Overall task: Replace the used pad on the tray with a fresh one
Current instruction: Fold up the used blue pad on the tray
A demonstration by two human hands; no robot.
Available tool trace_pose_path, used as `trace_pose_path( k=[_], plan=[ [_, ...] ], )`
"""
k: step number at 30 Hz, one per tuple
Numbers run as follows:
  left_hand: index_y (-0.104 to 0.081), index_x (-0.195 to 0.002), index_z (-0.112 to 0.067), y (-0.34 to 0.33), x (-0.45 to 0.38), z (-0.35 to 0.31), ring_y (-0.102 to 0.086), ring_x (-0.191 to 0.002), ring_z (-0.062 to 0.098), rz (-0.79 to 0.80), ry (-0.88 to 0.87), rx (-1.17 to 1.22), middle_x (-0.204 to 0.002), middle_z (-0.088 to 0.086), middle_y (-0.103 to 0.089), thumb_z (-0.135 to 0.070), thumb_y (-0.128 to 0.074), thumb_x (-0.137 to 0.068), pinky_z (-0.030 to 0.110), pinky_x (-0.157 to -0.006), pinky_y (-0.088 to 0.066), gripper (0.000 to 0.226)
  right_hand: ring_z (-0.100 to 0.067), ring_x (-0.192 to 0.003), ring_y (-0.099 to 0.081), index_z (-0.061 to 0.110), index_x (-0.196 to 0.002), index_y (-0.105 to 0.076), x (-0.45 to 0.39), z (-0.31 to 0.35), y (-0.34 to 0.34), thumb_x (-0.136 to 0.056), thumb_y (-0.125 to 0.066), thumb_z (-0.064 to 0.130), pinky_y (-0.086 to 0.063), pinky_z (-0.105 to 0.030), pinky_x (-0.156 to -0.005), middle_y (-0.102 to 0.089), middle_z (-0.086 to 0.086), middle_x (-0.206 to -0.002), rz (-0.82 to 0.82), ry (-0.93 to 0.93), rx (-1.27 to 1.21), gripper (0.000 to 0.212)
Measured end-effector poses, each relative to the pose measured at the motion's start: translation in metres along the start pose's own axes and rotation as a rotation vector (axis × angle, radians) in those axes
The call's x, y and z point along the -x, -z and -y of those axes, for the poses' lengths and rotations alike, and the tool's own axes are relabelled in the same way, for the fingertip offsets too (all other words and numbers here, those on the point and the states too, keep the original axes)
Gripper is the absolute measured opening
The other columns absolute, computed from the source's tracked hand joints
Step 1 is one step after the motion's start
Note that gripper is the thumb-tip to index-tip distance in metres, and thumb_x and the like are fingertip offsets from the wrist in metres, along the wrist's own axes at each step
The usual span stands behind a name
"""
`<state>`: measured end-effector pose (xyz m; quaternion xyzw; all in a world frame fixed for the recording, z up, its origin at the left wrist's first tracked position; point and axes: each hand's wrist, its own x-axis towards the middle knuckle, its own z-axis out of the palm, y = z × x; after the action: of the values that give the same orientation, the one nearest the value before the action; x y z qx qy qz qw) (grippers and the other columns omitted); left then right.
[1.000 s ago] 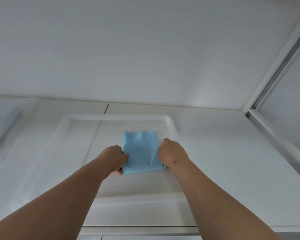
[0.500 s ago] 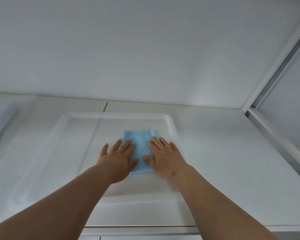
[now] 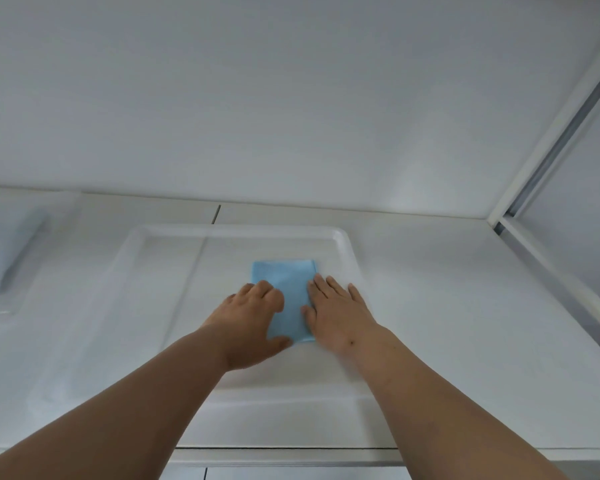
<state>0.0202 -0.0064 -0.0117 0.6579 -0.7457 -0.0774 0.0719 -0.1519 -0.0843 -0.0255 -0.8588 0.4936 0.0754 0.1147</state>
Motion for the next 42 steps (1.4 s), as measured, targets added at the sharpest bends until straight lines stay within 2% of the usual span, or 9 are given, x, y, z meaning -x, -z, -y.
trace_pose_path(
  k=[8,14,19,24,27,30,36,39,42],
  plan=[
    [-0.052,-0.113,-0.019,0.004,0.007,-0.009,-0.059,-0.103,0.025,0.079,-0.087,-0.215,-0.118,0.0,-0.055,-0.043,-0.044,-0.093,0.036,-0.084,-0.046,0.032,-0.02,-0.151,0.0,0.015,-0.156,-0.011,0.0,0.002,-0.002,-0.102,-0.023,0.045,-0.001,-0.044,-0.122,-0.003,0.0,-0.164,-0.014,-0.016,-0.057,0.062],
    [-0.055,-0.105,-0.018,0.004,0.005,-0.01,-0.062,-0.095,0.026,0.049,-0.059,-0.245,-0.11,0.0,-0.059,-0.035,-0.037,-0.097,0.034,-0.073,-0.042,0.026,-0.021,-0.114,-0.049,0.016,-0.109,-0.064,0.007,0.013,0.004,-0.088,-0.052,0.047,-0.035,-0.035,-0.105,-0.058,0.001,-0.118,-0.291,0.139,-0.126,0.039],
    [-0.057,-0.101,-0.019,0.009,0.002,-0.001,-0.062,-0.093,0.024,0.077,-0.011,-0.138,-0.105,0.0,-0.061,-0.036,-0.037,-0.099,0.035,-0.079,-0.048,0.026,-0.017,-0.104,-0.049,0.023,-0.115,-0.056,0.015,0.02,0.015,-0.076,-0.065,0.043,-0.044,-0.032,-0.091,-0.053,0.006,-0.116,-0.126,0.187,-0.234,0.045],
    [-0.051,-0.094,-0.022,0.011,0.0,0.0,-0.06,-0.091,0.022,0.065,0.043,-0.059,-0.098,-0.002,-0.06,-0.04,-0.039,-0.098,0.034,-0.079,-0.047,0.021,-0.025,-0.089,-0.055,0.015,-0.102,-0.057,0.015,0.018,0.015,-0.083,-0.053,0.016,-0.039,-0.03,-0.074,-0.059,-0.003,-0.101,-0.192,0.252,-0.095,0.02],
    [-0.052,-0.122,-0.032,0.007,0.004,0.001,-0.055,-0.113,0.017,0.09,0.073,-0.018,-0.126,-0.011,-0.055,-0.055,-0.047,-0.091,0.031,-0.093,-0.044,0.039,-0.027,-0.084,-0.06,0.014,-0.093,-0.064,0.015,0.016,0.014,-0.089,-0.047,0.016,-0.045,-0.036,-0.071,-0.066,-0.004,-0.092,-0.203,0.232,-0.107,0.018],
    [-0.032,-0.145,-0.043,0.0,0.006,0.007,-0.028,-0.143,0.013,0.136,0.086,-0.029,-0.156,-0.014,-0.027,-0.053,-0.044,-0.094,0.031,-0.114,-0.026,0.053,-0.026,-0.082,-0.06,0.019,-0.094,-0.068,0.014,0.013,0.015,-0.092,-0.045,0.021,-0.049,-0.038,-0.072,-0.069,-0.003,-0.09,-0.163,0.22,-0.103,0.023],
    [-0.024,-0.147,-0.049,0.002,0.01,0.016,-0.018,-0.147,0.011,0.151,0.042,-0.059,-0.158,-0.016,-0.025,-0.053,-0.023,-0.098,0.034,-0.116,-0.024,0.049,-0.019,-0.084,-0.06,0.018,-0.093,-0.073,0.012,0.008,0.025,-0.091,-0.053,0.023,-0.049,-0.034,-0.076,-0.069,0.002,-0.088,-0.092,0.18,-0.231,0.02],
    [-0.02,-0.147,-0.051,0.005,0.013,0.021,-0.016,-0.148,0.011,0.163,0.004,-0.091,-0.157,-0.018,-0.026,-0.067,0.005,-0.074,0.033,-0.116,-0.023,0.079,-0.016,-0.097,-0.062,0.023,-0.109,-0.072,0.013,0.003,0.026,-0.085,-0.055,0.011,-0.05,-0.029,-0.086,-0.071,0.004,-0.105,-0.076,0.133,-0.349,0.032],
    [-0.032,-0.143,-0.05,0.006,0.013,0.025,-0.021,-0.147,0.012,0.146,0.012,0.016,-0.151,-0.016,-0.039,-0.068,0.001,-0.073,0.031,-0.116,-0.024,0.08,-0.015,-0.095,-0.062,0.02,-0.11,-0.072,0.013,-0.002,0.025,-0.084,-0.053,0.003,-0.048,-0.021,-0.08,-0.07,0.003,-0.104,-0.079,0.098,-0.455,0.037]
  ],
)
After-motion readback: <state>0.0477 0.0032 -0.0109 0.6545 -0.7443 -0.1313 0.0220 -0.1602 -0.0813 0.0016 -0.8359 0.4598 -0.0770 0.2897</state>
